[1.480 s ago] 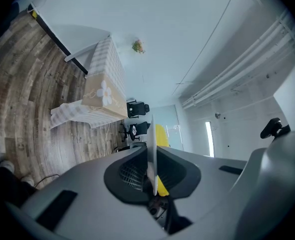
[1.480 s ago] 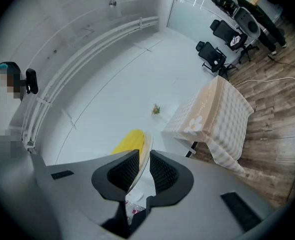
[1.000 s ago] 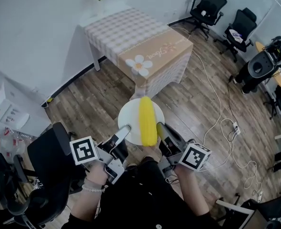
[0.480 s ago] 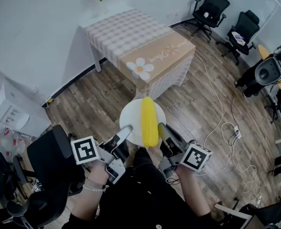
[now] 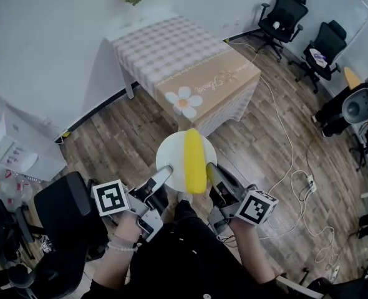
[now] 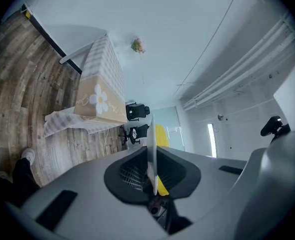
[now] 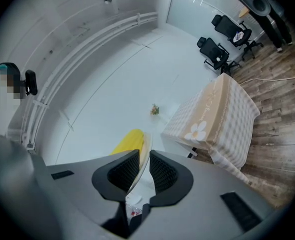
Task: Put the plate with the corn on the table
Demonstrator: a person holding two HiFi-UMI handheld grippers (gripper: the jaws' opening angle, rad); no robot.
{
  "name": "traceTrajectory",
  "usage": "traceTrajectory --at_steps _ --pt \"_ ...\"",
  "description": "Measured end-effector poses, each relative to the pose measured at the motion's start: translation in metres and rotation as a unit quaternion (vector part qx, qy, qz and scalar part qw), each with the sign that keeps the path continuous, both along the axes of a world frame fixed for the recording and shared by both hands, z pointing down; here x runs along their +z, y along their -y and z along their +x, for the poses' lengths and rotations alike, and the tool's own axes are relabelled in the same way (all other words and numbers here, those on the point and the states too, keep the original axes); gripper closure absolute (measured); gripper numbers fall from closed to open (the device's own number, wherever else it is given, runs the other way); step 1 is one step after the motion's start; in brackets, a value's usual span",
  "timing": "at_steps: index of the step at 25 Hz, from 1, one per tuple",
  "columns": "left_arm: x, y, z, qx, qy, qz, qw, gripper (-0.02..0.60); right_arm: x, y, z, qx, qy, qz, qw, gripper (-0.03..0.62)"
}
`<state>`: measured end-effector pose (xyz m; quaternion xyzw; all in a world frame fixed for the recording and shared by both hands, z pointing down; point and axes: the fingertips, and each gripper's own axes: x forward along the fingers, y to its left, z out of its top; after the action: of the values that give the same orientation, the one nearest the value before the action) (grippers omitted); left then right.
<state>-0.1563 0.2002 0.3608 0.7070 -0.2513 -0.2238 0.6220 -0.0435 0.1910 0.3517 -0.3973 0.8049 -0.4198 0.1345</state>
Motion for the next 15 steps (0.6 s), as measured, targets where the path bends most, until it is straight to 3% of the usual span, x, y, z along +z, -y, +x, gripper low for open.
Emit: traceTrajectory --at_steps 15 --pt "-0.003 0.095 0.035 -0.026 0.005 0.002 0.9997 0.541 -0.002 0.101 0.036 -0.023 0.006 -0.006 1.000 0.503"
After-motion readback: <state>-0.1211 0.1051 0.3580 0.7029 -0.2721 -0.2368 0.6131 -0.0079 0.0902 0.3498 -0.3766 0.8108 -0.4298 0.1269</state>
